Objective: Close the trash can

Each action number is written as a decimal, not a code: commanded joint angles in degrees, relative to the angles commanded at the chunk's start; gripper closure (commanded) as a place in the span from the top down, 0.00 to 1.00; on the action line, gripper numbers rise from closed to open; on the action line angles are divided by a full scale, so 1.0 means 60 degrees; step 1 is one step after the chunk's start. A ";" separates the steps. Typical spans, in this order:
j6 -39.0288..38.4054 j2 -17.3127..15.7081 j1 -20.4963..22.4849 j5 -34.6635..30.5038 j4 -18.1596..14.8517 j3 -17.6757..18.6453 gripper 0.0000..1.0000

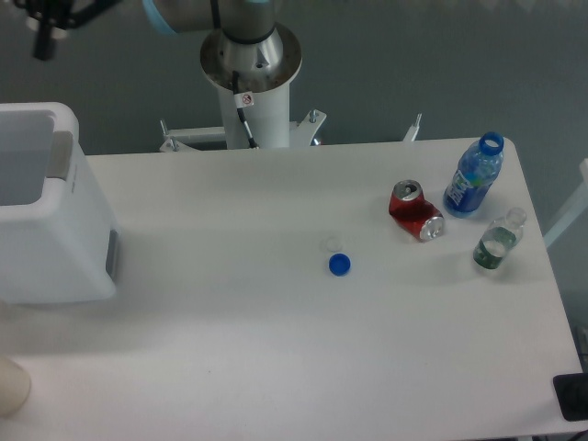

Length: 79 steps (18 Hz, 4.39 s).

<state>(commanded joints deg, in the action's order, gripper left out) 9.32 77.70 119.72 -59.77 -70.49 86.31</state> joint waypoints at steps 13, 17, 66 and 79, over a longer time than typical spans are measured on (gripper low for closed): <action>-0.0688 0.1346 -0.2051 0.0279 0.0221 -0.1010 0.00; -0.0952 0.1742 -0.2520 0.0264 0.0352 -0.1493 0.00; -0.0894 0.2300 -0.3635 -0.0981 0.0646 -0.1363 0.00; -0.0703 0.2095 -0.2815 -0.0981 0.0616 -0.1158 0.00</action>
<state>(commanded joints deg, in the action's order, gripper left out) 5.10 90.26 102.83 -65.65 -66.80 79.36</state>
